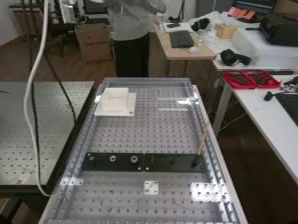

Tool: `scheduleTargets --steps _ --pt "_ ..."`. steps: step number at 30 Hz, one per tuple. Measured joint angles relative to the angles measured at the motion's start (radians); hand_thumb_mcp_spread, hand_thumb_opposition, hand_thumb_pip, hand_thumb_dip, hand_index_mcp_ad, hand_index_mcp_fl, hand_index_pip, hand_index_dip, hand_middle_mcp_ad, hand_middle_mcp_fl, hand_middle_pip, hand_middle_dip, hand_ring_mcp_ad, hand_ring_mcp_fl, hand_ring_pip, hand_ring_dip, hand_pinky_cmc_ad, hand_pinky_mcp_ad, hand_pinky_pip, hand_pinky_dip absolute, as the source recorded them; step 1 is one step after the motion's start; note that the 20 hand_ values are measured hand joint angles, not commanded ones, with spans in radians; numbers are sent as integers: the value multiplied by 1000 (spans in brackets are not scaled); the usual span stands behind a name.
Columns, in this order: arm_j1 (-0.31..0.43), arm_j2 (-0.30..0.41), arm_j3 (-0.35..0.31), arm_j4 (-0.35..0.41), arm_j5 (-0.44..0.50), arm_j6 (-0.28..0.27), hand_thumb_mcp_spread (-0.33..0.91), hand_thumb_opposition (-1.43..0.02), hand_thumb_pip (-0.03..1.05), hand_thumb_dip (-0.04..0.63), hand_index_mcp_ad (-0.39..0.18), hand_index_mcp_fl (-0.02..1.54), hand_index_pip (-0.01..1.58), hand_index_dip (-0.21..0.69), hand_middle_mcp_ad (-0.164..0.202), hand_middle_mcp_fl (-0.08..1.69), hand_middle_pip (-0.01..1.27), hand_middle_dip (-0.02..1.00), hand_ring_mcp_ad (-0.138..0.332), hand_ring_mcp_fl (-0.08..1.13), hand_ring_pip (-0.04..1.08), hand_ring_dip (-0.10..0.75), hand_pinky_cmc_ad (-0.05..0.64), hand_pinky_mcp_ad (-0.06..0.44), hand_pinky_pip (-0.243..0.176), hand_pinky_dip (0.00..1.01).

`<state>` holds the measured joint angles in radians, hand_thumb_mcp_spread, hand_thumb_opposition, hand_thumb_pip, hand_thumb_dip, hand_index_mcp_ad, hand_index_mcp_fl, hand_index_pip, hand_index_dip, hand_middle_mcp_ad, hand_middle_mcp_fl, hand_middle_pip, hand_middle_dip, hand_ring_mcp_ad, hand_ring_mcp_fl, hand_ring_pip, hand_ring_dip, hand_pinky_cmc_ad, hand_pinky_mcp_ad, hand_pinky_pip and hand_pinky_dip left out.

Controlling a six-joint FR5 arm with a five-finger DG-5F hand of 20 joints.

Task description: Grab the paper clip and place it in the clear container

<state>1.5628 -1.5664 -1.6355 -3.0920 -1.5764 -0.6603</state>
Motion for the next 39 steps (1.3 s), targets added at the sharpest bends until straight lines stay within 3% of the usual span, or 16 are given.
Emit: scheduleTargets --steps 7,11,17,20,22,26,31,39 --pt "0 -8 -54 44 13 45 180 -696 370 17 -9 26 87 -2 89 -3 124 110 188 0 87 44 346 328 -91 333" --pt "-1 -19 -113 106 16 79 216 -726 379 14 -5 24 87 -3 89 -2 124 119 192 0 101 54 347 328 -89 370" --pt "-6 -33 -184 189 35 85 227 -726 405 31 -9 21 89 -45 89 -3 138 127 194 0 98 59 349 330 -89 393" --pt "-10 -35 -225 242 48 79 269 -745 485 56 -9 26 103 -79 89 -7 141 143 195 0 110 66 351 328 -89 426" --pt "-13 -37 -247 272 55 69 274 -745 490 79 -5 26 101 -101 89 96 138 143 197 0 110 66 351 330 -89 447" --pt "-28 -52 -294 335 65 44 312 -766 620 141 -9 40 99 -152 93 208 138 195 195 0 105 80 353 328 -89 447" --pt "-53 -89 -320 380 67 48 312 -768 721 199 -9 40 110 -148 93 311 138 255 194 0 122 82 349 330 -89 447" --pt "-112 -177 -330 446 44 69 356 -803 724 246 -12 40 117 -164 87 428 138 319 176 47 113 103 332 328 -89 447"
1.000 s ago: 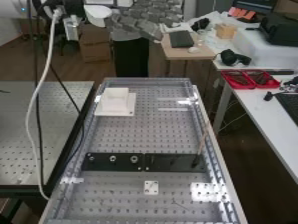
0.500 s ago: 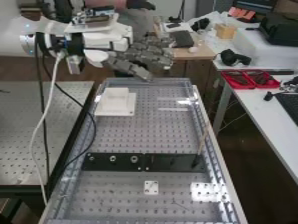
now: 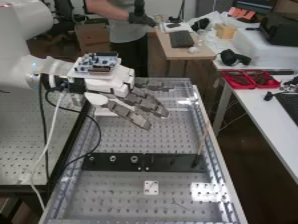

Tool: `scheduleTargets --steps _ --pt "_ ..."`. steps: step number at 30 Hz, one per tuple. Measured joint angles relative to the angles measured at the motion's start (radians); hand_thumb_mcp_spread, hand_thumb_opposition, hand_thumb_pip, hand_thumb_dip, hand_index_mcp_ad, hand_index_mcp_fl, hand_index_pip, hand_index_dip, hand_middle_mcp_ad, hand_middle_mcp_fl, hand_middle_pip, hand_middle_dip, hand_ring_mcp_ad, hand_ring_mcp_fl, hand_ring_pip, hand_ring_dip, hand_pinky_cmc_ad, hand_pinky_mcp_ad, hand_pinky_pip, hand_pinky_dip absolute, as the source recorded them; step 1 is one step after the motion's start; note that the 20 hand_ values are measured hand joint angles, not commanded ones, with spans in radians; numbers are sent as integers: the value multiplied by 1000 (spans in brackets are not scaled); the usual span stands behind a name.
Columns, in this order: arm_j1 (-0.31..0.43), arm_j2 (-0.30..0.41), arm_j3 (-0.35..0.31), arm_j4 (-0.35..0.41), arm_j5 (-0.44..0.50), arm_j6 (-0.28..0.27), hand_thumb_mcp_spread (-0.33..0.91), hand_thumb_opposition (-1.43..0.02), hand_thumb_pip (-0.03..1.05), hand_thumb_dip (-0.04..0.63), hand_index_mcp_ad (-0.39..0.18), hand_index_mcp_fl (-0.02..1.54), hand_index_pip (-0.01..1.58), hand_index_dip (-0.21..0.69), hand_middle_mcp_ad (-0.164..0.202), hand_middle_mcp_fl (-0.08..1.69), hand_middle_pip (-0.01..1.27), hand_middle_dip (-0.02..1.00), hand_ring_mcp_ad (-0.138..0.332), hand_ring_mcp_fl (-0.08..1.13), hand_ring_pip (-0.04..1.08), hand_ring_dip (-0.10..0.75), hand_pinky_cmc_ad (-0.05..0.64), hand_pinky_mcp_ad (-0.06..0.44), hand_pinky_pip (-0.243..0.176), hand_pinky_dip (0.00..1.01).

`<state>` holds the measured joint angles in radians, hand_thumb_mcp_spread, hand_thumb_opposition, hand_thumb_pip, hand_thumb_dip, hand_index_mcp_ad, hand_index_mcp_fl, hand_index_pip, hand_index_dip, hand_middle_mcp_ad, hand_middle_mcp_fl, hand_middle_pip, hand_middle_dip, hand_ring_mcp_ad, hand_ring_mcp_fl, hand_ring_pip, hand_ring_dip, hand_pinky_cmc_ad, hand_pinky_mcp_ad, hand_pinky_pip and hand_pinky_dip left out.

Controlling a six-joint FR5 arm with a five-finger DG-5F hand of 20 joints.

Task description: Grab the paper clip and place it in the clear container

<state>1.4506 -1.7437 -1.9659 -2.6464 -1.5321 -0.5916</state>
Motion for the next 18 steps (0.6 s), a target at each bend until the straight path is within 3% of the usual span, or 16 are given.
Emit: scheduleTargets --steps 4,18 --pt "-31 -35 4 31 -14 6 370 -819 794 269 -31 44 117 -175 82 459 138 375 161 79 112 119 314 328 -58 424" --pt "-142 -183 60 93 -121 -3 403 -833 808 316 -51 56 199 -175 82 531 194 429 145 211 110 208 290 312 -10 342"
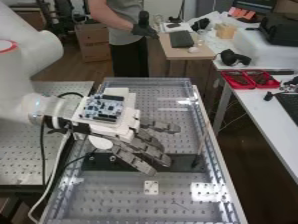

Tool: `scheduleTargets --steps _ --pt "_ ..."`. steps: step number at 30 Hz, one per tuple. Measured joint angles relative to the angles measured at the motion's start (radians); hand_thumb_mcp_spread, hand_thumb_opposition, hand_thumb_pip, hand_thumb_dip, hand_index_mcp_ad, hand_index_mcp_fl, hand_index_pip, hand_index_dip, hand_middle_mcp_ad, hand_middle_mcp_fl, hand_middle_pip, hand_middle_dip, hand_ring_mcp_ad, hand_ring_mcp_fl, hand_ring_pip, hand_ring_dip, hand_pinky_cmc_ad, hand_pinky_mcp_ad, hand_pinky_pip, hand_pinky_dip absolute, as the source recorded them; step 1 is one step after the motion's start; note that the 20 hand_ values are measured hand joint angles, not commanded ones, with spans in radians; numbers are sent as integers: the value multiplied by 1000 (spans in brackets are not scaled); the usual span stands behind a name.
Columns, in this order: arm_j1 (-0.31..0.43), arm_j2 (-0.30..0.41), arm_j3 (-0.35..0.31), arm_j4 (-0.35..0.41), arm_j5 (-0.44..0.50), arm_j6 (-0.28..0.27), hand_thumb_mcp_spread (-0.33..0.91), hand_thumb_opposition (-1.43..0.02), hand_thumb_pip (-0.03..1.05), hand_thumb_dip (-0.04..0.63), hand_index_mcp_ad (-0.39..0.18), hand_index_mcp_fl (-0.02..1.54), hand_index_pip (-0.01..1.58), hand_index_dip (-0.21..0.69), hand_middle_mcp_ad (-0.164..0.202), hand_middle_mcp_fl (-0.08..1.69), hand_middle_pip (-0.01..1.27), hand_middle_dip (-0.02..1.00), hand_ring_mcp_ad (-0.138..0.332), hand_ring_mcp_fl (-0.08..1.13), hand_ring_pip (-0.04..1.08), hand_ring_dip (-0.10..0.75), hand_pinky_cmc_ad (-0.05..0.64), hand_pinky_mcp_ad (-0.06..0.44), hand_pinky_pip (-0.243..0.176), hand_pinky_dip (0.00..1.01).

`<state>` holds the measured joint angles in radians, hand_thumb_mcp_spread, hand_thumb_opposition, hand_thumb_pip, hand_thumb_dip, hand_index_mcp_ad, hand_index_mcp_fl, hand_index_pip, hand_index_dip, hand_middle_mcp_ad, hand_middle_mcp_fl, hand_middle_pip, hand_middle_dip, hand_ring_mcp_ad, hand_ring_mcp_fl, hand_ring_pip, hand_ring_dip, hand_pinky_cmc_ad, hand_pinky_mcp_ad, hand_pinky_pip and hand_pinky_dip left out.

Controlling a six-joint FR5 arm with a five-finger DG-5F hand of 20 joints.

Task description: Grab the paper clip and place it in the clear container

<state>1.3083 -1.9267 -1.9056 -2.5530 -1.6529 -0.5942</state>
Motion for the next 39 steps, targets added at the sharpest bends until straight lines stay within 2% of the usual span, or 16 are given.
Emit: scheduleTargets --steps 5,6,9,12,14,16,18,25,27,33,35,38,39 --pt "-21 -37 19 27 -37 -5 436 -845 808 316 -56 93 199 -175 82 531 314 459 141 260 108 223 288 314 21 318" --pt "-23 -41 22 29 -41 -6 429 -848 808 316 -56 99 199 -175 82 532 344 463 127 272 117 236 290 312 23 312" --pt "-34 -68 43 38 -69 -9 449 -845 808 316 -72 112 199 -175 82 527 438 492 131 279 147 276 290 300 37 271" --pt "-44 -86 58 48 -90 -15 450 -848 808 316 -72 120 199 -175 65 518 506 503 117 298 178 305 290 293 37 251" --pt "-49 -95 65 53 -99 -17 450 -848 808 316 -87 124 199 -175 68 510 550 527 113 305 201 333 291 297 51 227" --pt "-57 -105 73 54 -110 -21 461 -848 808 316 -89 140 199 -175 65 501 586 543 99 316 192 340 290 297 49 208" --pt "-63 -113 80 54 -119 -25 480 -848 808 316 -89 140 199 -175 66 480 620 557 98 316 229 358 290 283 51 208" --pt "-96 -147 104 64 -150 -45 506 -867 805 328 -117 140 194 -175 63 443 653 592 101 316 244 398 293 278 51 194" --pt "-105 -156 108 74 -155 -47 510 -867 759 330 -120 176 182 -175 59 447 665 597 86 316 253 407 293 278 51 194" --pt "-129 -183 117 106 -172 -28 539 -867 756 330 -131 195 164 -176 56 445 668 623 73 330 253 450 295 279 51 194" --pt "-132 -188 117 117 -176 -22 538 -862 750 330 -138 215 168 -176 56 449 665 623 70 328 243 450 316 281 51 194" --pt "-138 -198 117 141 -182 -9 543 -874 747 330 -138 223 148 -176 61 449 681 627 68 340 243 450 312 262 51 194" --pt "-139 -200 118 147 -184 -6 557 -874 747 330 -136 239 148 -176 45 443 693 634 70 344 241 450 326 265 51 194"
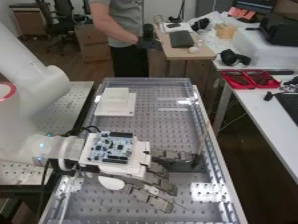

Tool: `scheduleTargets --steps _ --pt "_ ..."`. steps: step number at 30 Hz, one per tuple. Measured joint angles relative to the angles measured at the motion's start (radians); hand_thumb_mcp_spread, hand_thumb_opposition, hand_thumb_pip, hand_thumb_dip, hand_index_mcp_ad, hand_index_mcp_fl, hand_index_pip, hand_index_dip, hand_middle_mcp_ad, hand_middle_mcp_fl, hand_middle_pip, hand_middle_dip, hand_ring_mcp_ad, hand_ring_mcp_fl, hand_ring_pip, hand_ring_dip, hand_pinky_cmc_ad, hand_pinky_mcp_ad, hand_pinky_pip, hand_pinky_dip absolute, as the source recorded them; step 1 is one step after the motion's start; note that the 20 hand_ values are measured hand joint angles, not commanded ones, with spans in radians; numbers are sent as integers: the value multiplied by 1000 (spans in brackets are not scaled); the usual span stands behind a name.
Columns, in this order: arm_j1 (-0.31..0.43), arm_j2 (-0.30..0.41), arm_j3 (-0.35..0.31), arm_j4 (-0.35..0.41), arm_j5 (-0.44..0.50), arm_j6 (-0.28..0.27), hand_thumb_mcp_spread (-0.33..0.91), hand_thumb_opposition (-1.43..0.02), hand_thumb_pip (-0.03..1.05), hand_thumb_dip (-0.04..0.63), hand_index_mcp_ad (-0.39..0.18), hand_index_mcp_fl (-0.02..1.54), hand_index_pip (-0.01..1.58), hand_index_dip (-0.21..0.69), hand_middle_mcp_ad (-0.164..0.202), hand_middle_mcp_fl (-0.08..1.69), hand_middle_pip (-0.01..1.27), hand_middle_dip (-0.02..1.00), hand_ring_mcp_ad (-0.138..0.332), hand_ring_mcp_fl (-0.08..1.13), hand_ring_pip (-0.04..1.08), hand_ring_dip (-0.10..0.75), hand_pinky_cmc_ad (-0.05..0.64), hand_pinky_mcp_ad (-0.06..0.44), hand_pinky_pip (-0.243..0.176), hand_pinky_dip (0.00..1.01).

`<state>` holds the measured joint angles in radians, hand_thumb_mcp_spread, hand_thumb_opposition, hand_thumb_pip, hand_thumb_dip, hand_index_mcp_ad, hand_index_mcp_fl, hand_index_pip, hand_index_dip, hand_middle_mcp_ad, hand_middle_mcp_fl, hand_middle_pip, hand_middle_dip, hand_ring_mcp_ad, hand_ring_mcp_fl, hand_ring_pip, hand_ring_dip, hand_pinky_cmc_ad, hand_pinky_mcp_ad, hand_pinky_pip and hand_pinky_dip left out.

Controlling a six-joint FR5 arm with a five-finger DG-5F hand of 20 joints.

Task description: Grab the paper clip and place it in the clear container

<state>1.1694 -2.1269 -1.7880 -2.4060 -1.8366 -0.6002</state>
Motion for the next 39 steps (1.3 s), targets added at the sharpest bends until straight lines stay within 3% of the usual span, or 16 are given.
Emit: scheduleTargets --steps 3,5,7,15,28,39 --pt "-3 -7 0 16 -3 11 613 -895 747 330 -143 278 152 -173 2 539 771 670 66 346 234 456 351 265 51 194" --pt "-3 -9 -1 28 -3 17 660 -944 740 333 -154 291 133 -182 -45 656 899 712 68 360 244 471 349 265 51 194" --pt "-3 -10 0 35 -2 21 679 -956 730 335 -152 323 133 -182 -58 658 929 733 65 379 251 473 363 262 52 194" --pt "-4 -26 18 23 -11 19 707 -1011 710 333 -152 379 127 -182 -63 675 949 768 70 391 281 482 384 265 82 195" --pt "-7 -44 33 15 -26 22 710 -1019 703 332 -152 374 117 -180 -63 627 949 770 70 391 279 483 394 262 82 195" --pt "-11 -42 32 16 -35 25 658 -960 712 326 -169 372 117 -180 -63 548 801 766 72 394 281 483 394 262 80 195"
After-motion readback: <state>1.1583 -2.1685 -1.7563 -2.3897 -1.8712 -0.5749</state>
